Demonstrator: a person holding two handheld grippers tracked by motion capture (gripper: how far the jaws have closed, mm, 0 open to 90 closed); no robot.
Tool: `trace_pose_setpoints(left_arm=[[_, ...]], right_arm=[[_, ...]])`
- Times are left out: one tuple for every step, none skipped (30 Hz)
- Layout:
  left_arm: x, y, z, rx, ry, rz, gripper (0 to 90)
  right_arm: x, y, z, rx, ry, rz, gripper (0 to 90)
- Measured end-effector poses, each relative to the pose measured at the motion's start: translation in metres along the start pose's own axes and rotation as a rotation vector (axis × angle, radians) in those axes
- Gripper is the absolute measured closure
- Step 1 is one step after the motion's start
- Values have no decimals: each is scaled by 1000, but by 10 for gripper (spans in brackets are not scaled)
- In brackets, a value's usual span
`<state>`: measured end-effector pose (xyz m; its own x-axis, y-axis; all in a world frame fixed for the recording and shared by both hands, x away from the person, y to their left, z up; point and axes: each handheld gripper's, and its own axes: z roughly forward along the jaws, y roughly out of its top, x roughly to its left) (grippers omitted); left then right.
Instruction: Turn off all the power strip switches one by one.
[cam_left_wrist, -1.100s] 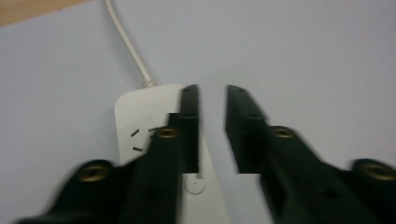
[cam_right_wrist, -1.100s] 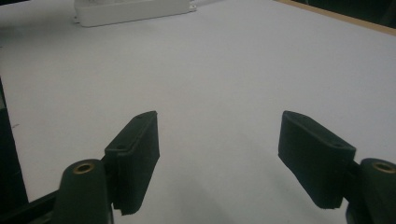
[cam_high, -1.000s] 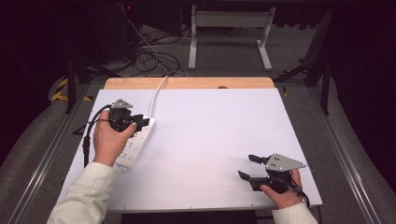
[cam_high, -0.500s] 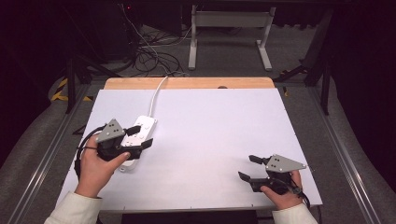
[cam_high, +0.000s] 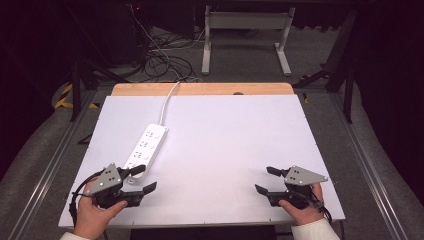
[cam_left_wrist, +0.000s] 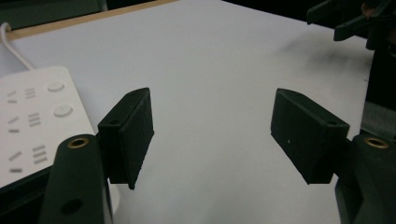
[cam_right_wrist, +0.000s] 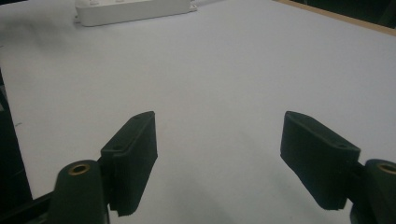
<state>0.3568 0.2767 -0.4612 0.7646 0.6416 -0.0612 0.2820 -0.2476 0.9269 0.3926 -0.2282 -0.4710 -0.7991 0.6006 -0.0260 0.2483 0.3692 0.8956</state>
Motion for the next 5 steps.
trace_pose_setpoints(left_arm=[[-1,-5,0,-5,8,-14,308],[-1,-10,0,2,25,-16,308],[-1,-16,1,13,39,-19,312],[-1,-19,2,28,50,-20,318],[-1,-21,3,34,58,-17,320]], right_arm=[[0,0,0,-1,1,0,279],[0,0,0,-1,1,1,279],[0,0,0,-2,2,1,279],[0,0,0,-3,3,1,279],[0,0,0,-2,2,0,279]])
